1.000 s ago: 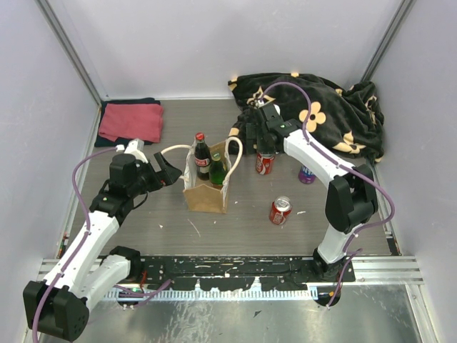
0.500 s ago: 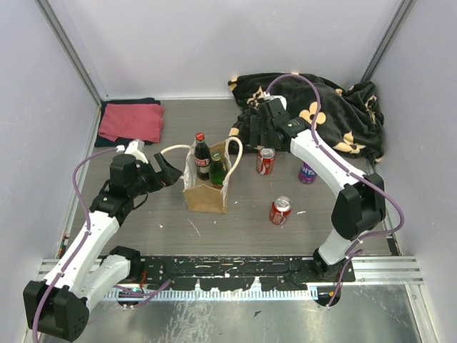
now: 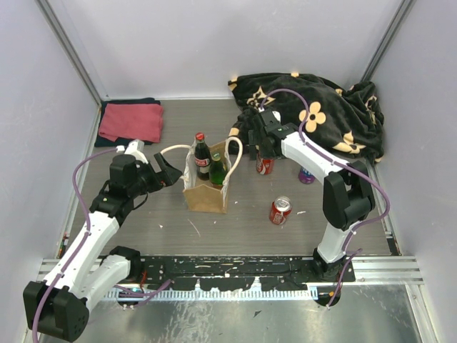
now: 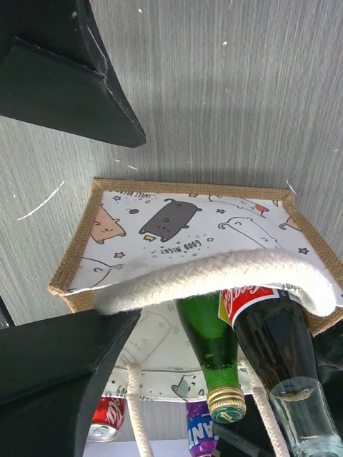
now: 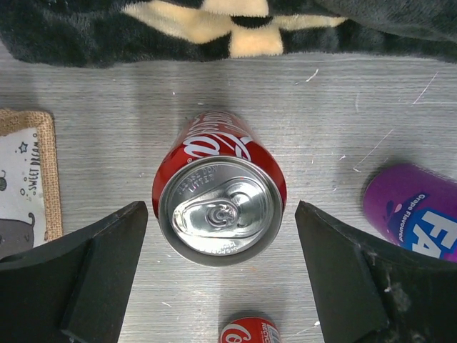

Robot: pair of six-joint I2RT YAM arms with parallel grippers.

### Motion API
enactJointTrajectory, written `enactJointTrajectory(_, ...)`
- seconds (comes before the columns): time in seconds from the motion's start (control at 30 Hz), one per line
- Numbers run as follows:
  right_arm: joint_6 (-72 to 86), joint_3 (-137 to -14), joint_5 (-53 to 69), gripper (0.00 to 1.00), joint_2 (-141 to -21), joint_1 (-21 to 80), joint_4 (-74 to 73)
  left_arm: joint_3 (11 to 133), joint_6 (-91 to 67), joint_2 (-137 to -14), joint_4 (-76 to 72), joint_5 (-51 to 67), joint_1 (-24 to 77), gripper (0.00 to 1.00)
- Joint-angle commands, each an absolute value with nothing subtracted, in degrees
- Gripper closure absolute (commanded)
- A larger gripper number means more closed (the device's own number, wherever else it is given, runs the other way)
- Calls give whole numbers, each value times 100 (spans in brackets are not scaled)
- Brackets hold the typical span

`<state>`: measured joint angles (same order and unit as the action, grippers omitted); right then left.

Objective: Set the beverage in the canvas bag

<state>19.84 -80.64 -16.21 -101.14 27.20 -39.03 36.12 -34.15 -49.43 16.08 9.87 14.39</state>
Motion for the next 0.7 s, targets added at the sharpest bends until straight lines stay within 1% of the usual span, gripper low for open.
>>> enactJointTrajectory(0.0, 2064, -8010, -1633, 10, -10055, 2716, -3732, 3505, -3410, -4836, 1486, 1090, 1427, 2)
enactJointTrajectory(0.07, 2051, -7993, -1659, 15, -10036, 2716, -3712, 3492, -3410, -4831, 1479, 1090, 1431, 2)
enactJointTrajectory(0.2, 1998, -8015, -1719, 35, -10039, 2716, -3687, 3472, -3423, -4808, 1481, 1101, 1425, 2)
enactJointTrajectory(0.23, 1987, -8028, -1739, 38, -10045, 2716, -3691, 3476, -3424, -4808, 1478, 1092, 1425, 2)
enactJointTrajectory(0.3, 1970, -8048, -1741, 37, -10084, 2720, -3687, 3473, -3412, -4794, 1483, 1098, 1427, 2)
enactJointTrajectory(0.33, 1969, -8065, -1742, 34, -10114, 2719, -3683, 3474, -3418, -4791, 1493, 1099, 1426, 2)
enactJointTrajectory(0.4, 1967, -8091, -1743, 23, -10177, 2717, -3691, 3480, -3411, -4784, 1487, 1109, 1428, 2)
enactJointTrajectory(0.47, 1967, -8110, -1742, 18, -10231, 2716, -3687, 3485, -3410, -4788, 1495, 1116, 1431, 2)
enactJointTrajectory(0.57, 1993, -8104, -1736, 15, -10273, 2716, -3647, 3497, -3410, -4797, 1500, 1132, 1424, 2)
enactJointTrajectory(0.67, 2003, -8128, -1735, 16, -10299, 2720, -3623, 3514, -3402, -4815, 1501, 1134, 1426, 2)
